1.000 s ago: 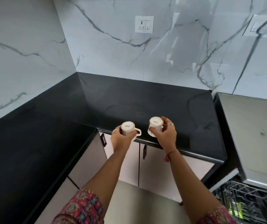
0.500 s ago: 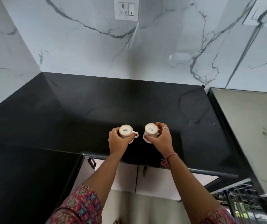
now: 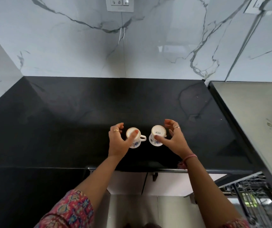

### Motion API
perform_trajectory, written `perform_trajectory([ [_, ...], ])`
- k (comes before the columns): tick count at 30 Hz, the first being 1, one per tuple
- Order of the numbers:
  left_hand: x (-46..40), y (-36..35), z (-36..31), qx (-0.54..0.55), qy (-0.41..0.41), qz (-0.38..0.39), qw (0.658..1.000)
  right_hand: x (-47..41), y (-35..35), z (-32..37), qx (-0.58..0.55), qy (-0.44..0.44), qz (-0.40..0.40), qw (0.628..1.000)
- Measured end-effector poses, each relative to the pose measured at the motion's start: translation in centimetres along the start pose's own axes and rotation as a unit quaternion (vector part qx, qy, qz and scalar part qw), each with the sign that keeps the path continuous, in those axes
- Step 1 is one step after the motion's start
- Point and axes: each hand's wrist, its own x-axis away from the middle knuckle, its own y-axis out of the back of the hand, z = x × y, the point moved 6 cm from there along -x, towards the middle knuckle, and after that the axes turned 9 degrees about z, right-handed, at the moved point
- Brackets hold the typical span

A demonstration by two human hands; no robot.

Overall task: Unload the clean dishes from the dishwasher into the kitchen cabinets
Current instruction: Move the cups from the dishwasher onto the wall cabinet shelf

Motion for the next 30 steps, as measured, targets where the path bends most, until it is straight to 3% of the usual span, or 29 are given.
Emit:
perform_trajectory([
  [6,-4.3,4.9,-6.3,-0.013,-0.092,-0.119,0.989,-2.6,5.2,8.3,-0.013,0.13,-0.145,0.981],
  [14,-10.3,10.0,-20.4,0.102,-0.216,-0.222,0.946,-7.5,7.7,23.0,-0.031,0.267,-0.188,0.945],
  [19,-11.8,12.7,-28.6,0.203,-0.249,-0.244,0.915,-8.9,8.8,30.9,-0.08,0.324,-0.198,0.922],
  [25,-12.3,12.9,-38.0,0.377,-0.24,-0.15,0.882,-9.8,10.3,38.6,-0.262,0.336,-0.18,0.887],
  [30,-13.0,11.3,-43.3,0.542,-0.191,-0.004,0.819,-11.2,9.9,43.0,-0.441,0.263,-0.057,0.856],
])
